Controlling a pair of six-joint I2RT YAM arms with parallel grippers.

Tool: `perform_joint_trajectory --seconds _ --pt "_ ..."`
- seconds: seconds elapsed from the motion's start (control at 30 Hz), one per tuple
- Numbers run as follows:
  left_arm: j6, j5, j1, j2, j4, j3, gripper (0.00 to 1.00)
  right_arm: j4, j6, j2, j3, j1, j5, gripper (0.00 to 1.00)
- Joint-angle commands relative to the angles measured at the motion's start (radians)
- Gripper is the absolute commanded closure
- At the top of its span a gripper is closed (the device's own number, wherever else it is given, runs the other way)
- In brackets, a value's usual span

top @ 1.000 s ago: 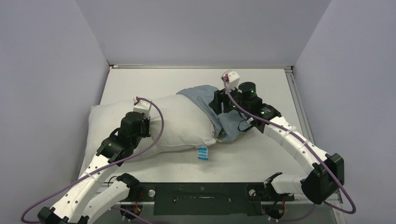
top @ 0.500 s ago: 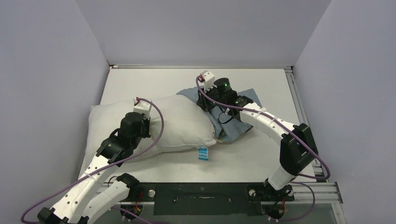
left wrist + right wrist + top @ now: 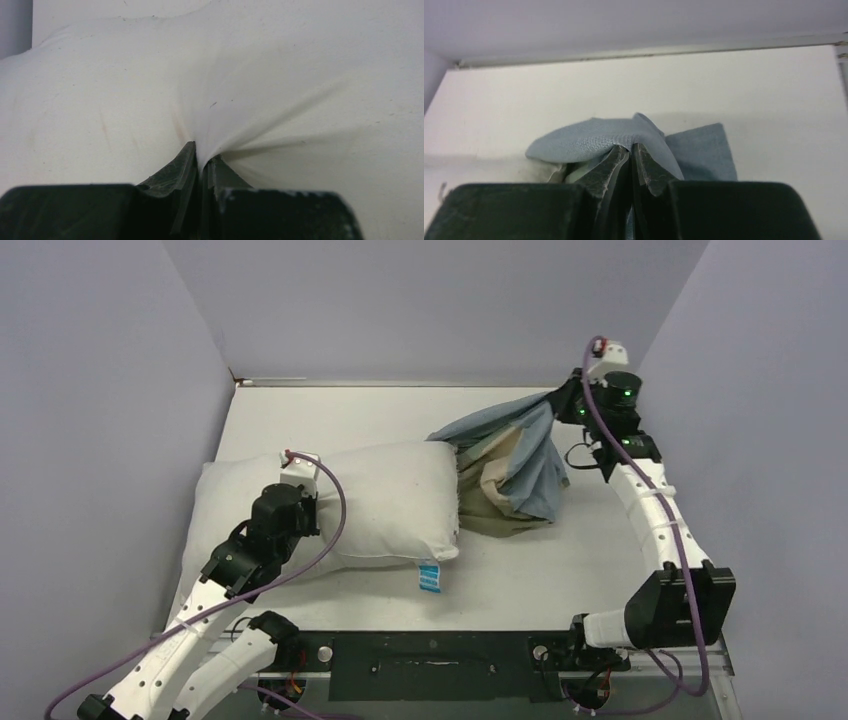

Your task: Remove the pillowcase from the pillow

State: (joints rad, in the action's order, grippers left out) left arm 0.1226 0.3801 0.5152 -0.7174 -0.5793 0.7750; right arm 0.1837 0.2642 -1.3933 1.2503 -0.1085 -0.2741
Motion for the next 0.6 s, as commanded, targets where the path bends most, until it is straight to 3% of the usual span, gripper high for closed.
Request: perform_joint_trajectory --seconds 0.0,0.2,0.4,0.57 --pt "0.009 0.092 -0.010 0.021 0.121 0.029 1.00 -0.125 0.135 0.098 0.059 0.152 -0.071 0.95" --pt "0.037 0.138 -0.035 -0.058 0.092 0.093 1.00 -0.209 0.218 0.092 0.173 0.226 -0.208 0.95" --pt "0.078 0.064 -0.135 -0.228 0.040 0.277 1.00 -0.278 0.305 0.057 0.323 0.230 -0.383 0.94" --pt "0.105 0.031 -0.167 -0.391 0.014 0.447 1.00 -0.309 0.355 0.088 0.290 0.204 -0.521 0.93"
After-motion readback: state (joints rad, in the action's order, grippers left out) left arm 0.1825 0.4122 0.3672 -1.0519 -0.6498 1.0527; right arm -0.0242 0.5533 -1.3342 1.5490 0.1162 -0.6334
